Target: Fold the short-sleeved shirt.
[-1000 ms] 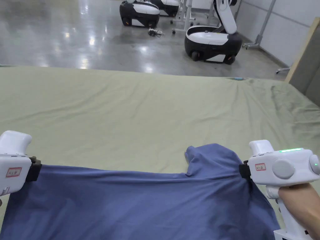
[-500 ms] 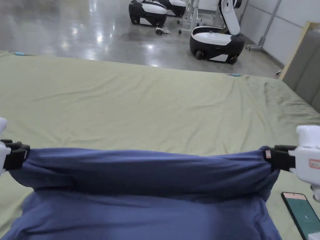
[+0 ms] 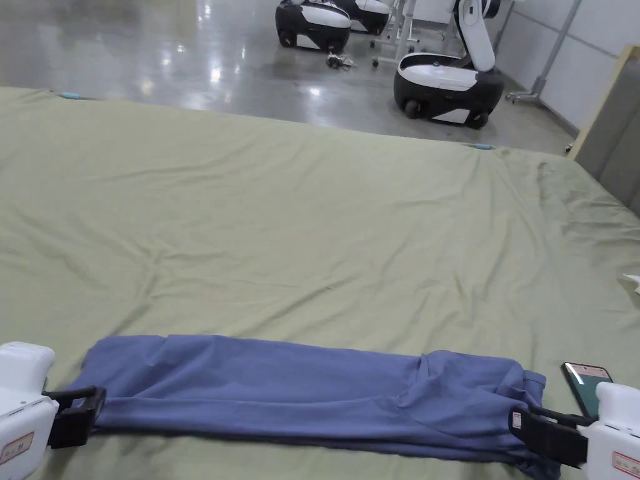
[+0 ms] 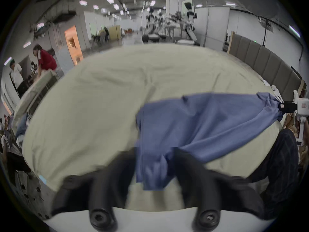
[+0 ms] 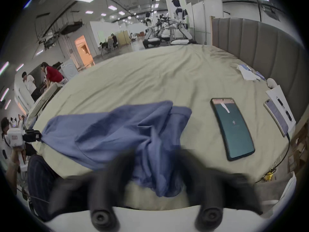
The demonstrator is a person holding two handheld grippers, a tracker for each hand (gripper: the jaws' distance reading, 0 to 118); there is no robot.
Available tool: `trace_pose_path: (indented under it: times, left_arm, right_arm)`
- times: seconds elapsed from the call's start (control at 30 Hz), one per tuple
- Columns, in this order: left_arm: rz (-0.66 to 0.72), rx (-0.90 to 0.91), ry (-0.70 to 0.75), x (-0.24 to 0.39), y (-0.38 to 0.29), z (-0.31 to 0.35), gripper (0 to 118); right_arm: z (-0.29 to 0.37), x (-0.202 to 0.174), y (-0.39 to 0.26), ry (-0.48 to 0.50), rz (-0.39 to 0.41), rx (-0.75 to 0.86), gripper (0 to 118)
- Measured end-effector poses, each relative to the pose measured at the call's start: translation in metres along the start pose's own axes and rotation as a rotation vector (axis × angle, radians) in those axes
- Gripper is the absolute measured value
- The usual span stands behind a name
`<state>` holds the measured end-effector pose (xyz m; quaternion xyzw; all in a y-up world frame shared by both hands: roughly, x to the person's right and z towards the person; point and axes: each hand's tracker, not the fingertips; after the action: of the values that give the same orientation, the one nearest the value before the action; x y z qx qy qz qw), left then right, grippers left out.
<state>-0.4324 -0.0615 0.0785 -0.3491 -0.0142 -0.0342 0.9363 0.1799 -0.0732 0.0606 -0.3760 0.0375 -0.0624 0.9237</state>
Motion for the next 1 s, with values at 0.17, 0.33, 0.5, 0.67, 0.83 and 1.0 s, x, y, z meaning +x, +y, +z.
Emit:
trace_pose_path:
  times: [0.17,0.33,0.5,0.67,0.83,1.0]
  left_arm:
    - [0.007,0.207,0.063,0.009,0.005,0.069,105]
    - [0.216,0.155,0.006,-0.021,-0.004,0.081,5]
    - [0.311,0.108,-0.112,-0.070,-0.014,0.067,12]
    - [0.564,0.027,-0.495,-0.118,-0.011,0.037,111]
    - [0.788,-0.092,-0.789,-0.147,-0.013,-0.023,118]
    - [0.949,-0.322,-1.005,-0.145,-0.038,-0.123,118]
  right_arm:
    - [0.061,-0.037,0.012,0.002,0.089,0.185,117]
    - [0.090,-0.079,0.013,0.062,0.055,0.241,1]
    - [0.093,-0.118,0.017,0.120,0.111,0.230,1]
    - [0.083,-0.149,0.028,0.154,0.140,0.225,1]
    - [0.064,-0.178,0.039,0.163,0.150,0.207,1]
    - [0.041,-0.199,0.047,0.178,0.142,0.172,1]
